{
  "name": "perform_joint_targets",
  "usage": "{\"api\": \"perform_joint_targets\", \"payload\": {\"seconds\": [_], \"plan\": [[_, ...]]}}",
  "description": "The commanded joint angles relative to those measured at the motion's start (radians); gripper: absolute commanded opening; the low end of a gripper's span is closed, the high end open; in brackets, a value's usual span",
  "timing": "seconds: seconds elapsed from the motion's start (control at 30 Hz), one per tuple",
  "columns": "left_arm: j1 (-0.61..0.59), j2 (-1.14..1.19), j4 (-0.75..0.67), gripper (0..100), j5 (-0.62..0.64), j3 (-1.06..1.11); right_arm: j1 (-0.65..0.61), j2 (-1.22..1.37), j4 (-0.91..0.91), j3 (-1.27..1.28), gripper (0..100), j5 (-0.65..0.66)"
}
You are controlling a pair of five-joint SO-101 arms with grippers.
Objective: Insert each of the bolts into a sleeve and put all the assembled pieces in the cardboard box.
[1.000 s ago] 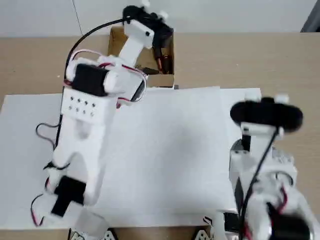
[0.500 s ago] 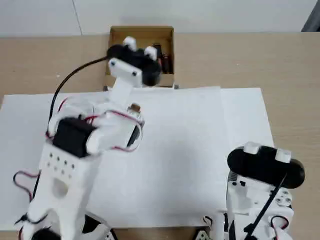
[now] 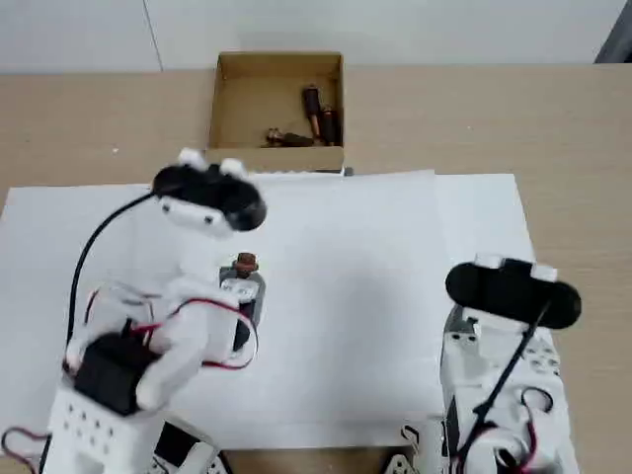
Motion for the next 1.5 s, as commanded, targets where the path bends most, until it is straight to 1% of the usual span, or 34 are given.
{"api": "perform_joint_targets", "payload": {"seconds": [0.0, 0.13, 0.27, 0.33, 0.47, 0.63, 0.8, 0.97, 1.03, 1.1, 1.17, 1.23, 1.3, 1.37, 1.47], "plan": [[0.0, -0.175, -0.112, 0, 0.02, 0.142, -0.045, -0.004, -0.087, 0.061, 0.4, -0.026], [0.0, -0.376, -0.212, 0, 0.017, 0.326, -0.174, -0.004, -0.13, 0.135, 0.4, -0.029], [0.002, -0.559, -0.259, 0, 0.015, 0.45, -0.315, -0.004, -0.182, 0.21, 0.4, -0.029], [0.002, -0.628, -0.272, 0, 0.015, 0.496, -0.364, -0.004, -0.228, 0.255, 0.4, -0.028], [0.005, -0.717, -0.27, 0, 0.017, 0.552, -0.433, -0.004, -0.329, 0.347, 0.4, -0.028], [0.006, -0.779, -0.279, 0, 0.014, 0.564, -0.496, -0.004, -0.452, 0.407, 0.4, -0.028], [0.002, -0.815, -0.367, 0, 0.012, 0.661, -0.55, -0.005, -0.544, 0.463, 0.3, -0.029], [0.0, -0.815, -0.499, 0, 0.017, 0.763, -0.588, -0.005, -0.642, 0.559, 0.3, -0.029], [-0.006, -0.815, -0.569, 0, 0.018, 0.814, -0.604, -0.005, -0.696, 0.611, 0.3, -0.028], [-0.041, -0.815, -0.663, 0, 0.035, 0.86, -0.618, -0.005, -0.754, 0.661, 0.3, -0.026], [-0.091, -0.815, -0.778, 0, 0.094, 0.912, -0.618, -0.005, -0.816, 0.703, 0.3, -0.023], [-0.137, -0.815, -0.899, 0, 0.127, 0.974, -0.618, -0.005, -0.878, 0.743, 0.3, -0.02], [-0.16, -0.815, -0.99, 0, 0.153, 1.03, -0.618, -0.005, -0.929, 0.776, 0.3, -0.015], [-0.166, -0.815, -1.049, 0, 0.204, 1.063, -0.63, -0.005, -0.963, 0.806, 0.3, 0.008], [-0.169, -0.815, -1.096, 0, 0.33, 1.084, -0.654, -0.005, -0.995, 0.841, 0.3, 0.032]]}}
